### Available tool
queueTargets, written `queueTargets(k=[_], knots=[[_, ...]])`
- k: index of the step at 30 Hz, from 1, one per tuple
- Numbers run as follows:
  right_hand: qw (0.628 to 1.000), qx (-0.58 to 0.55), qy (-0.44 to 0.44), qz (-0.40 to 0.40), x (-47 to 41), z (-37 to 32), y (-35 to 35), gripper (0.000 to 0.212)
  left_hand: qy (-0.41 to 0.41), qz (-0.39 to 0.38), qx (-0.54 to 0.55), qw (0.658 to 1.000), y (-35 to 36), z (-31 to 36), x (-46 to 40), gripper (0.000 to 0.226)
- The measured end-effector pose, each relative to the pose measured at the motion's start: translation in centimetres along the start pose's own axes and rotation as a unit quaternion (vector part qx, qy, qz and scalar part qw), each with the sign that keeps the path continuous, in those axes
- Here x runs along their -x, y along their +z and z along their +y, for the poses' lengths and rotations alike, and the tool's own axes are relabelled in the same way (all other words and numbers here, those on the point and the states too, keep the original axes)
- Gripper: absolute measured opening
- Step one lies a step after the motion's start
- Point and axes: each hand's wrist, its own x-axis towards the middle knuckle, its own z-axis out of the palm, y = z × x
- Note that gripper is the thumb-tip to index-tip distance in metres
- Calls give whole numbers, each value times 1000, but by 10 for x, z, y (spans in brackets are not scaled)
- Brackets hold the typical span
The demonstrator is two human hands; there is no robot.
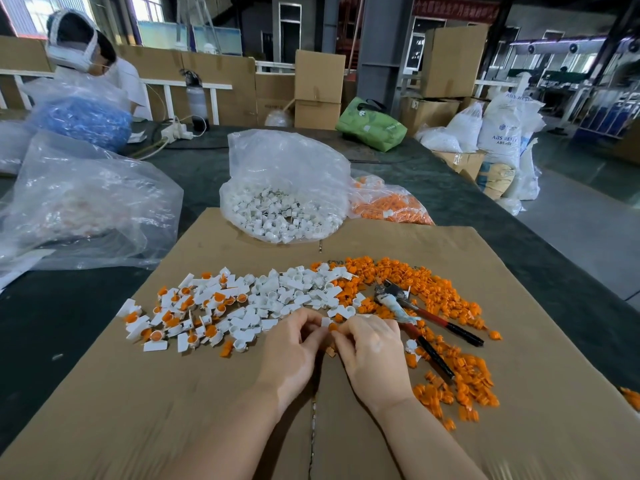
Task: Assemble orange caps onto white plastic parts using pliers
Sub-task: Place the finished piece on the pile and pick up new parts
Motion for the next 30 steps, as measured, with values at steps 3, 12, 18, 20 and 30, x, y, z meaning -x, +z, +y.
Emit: queueTargets(k=[3, 12, 18, 20, 30], knots=[[1000, -13, 2, 6, 0, 0, -1, 11, -18, 6, 31, 999, 0, 1, -1, 12], [999, -40, -19, -1, 0, 1, -2, 26, -12, 6, 42, 999, 0, 2, -2, 12], [998, -59, -22, -12, -2, 0, -4, 22, -3, 1, 36, 999, 0, 3, -2, 14], [998, -61, -23, -11, -2, 0, -4, 22, -1, 1, 28, 1000, 0, 3, -2, 13], [998, -62, -24, -6, -3, -2, -6, 21, -16, 4, 40, 999, 1, 2, -4, 11]])
